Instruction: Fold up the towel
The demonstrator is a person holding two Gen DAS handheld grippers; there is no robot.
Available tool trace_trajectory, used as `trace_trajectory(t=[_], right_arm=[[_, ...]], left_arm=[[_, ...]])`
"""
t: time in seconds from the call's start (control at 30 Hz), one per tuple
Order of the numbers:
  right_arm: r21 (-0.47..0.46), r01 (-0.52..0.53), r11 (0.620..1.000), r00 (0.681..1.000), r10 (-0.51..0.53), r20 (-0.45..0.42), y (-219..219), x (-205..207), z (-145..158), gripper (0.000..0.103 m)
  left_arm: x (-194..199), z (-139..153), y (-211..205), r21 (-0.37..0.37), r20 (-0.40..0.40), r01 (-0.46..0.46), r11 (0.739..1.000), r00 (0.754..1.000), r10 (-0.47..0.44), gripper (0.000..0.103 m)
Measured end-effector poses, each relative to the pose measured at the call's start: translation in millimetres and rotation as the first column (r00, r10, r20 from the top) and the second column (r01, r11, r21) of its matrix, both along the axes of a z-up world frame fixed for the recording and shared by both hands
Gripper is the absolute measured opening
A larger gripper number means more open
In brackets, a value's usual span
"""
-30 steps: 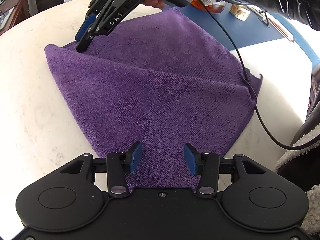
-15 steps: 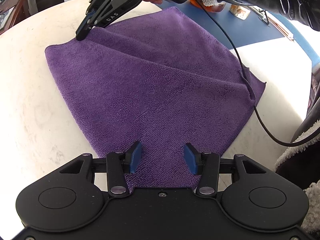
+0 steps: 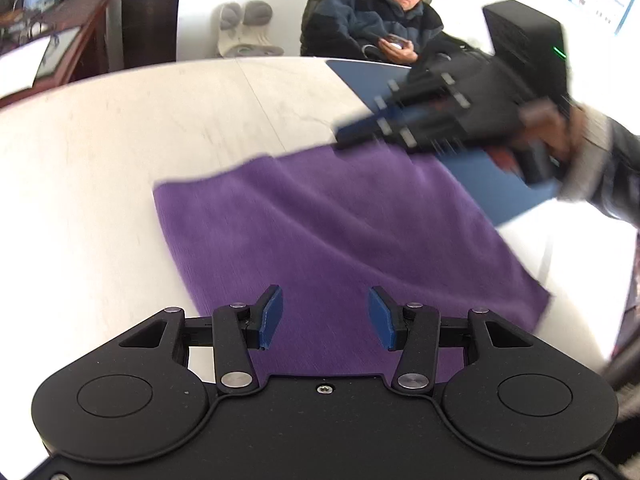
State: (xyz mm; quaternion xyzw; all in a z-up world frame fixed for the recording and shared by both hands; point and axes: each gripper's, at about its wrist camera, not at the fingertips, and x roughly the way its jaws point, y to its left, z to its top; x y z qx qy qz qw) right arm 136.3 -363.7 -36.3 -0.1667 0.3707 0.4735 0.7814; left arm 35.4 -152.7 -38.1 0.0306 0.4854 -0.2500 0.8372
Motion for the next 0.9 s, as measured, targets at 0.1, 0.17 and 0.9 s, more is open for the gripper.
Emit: trace_trajectory(t=[0.1,0.17,0.9], right_arm=[[-0.038,-0.054,0.998,0.998,0.054,0.010,14,-12,-16,0.012],[-0.055,-0.092,0.994,0.996,0.093,0.010,24,-14,-24,0.012],[-0.045,0.051,0.998,0.998,-0.049,0.041,-30,10,-11,0.015]], left_arm=[[2,-12,-9,0.087,-0.014,0.054,0.995,0.999,-0.053,0.047],[4,-19,-16,0.143,-0.027,0.090,0.986,0.996,-0.087,0.047],[-4,-23,-7,0.167,-0.031,0.092,0.982,0.996,-0.088,0.053]])
